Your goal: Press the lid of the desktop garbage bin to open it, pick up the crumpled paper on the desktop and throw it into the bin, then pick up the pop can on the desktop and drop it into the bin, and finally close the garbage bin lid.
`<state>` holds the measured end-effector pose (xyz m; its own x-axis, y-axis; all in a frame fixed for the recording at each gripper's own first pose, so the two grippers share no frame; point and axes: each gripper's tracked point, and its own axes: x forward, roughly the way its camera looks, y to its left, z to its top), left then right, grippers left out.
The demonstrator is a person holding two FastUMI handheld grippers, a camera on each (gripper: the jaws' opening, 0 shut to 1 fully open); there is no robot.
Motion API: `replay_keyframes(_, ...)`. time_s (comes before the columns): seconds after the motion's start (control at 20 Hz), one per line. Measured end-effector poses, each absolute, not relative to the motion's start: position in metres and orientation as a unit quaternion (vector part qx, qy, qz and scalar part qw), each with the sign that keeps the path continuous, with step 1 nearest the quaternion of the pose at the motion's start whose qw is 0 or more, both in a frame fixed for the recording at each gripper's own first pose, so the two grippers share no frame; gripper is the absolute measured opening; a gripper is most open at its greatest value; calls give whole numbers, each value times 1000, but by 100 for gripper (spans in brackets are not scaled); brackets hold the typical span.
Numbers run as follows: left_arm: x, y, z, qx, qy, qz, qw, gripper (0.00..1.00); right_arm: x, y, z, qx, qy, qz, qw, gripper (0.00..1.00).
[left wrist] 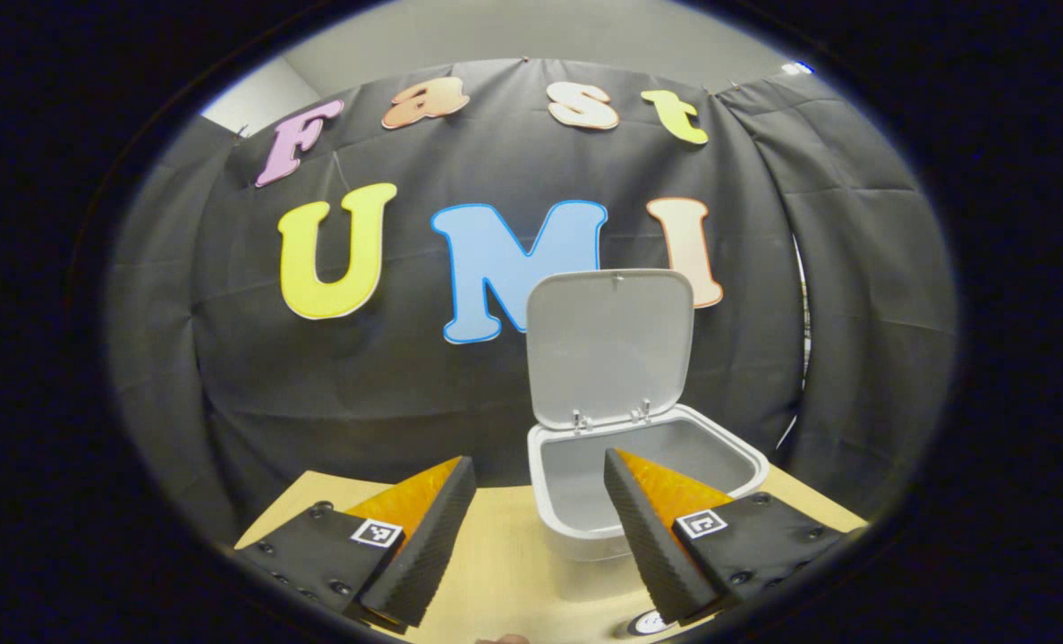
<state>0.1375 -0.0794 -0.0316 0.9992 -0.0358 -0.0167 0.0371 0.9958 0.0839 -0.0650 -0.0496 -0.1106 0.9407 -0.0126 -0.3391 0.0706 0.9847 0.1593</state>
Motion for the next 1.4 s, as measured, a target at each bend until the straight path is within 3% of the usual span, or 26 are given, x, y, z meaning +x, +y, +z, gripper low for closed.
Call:
replay_keyframes(0.5,60,22,-26,23,19,46,999,100,-32,21,-158,40,228,49,972,99)
replay_keyframes(0.55,55,32,-27,21,21,53,998,89,-29,27,-165,35,238,56,969,99)
replay_keyframes(0.6,48,43,-27,20,22,62,998,100,-27,34,-172,29,246,62,967,99)
replay_keyframes(0.75,28,73,-25,19,20,87,996,100,-19,50,-194,6,269,77,960,99)
replay_keyframes(0.8,21,84,-27,18,21,96,995,90,-17,55,-202,-2,278,83,957,99)
replay_keyframes(0.9,9,105,-28,15,22,115,993,90,-14,63,-221,-15,302,88,949,99)
replay_keyframes(1.05,-5,133,-33,11,26,143,989,100,-12,71,-248,-19,342,96,934,99)
replay_keyframes(1.15,-11,146,-39,3,29,156,987,96,-9,77,-266,-19,364,98,926,99)
replay_keyframes(1.4,-17,168,-44,-9,27,181,983,100,-4,82,-292,-34,398,102,911,99)
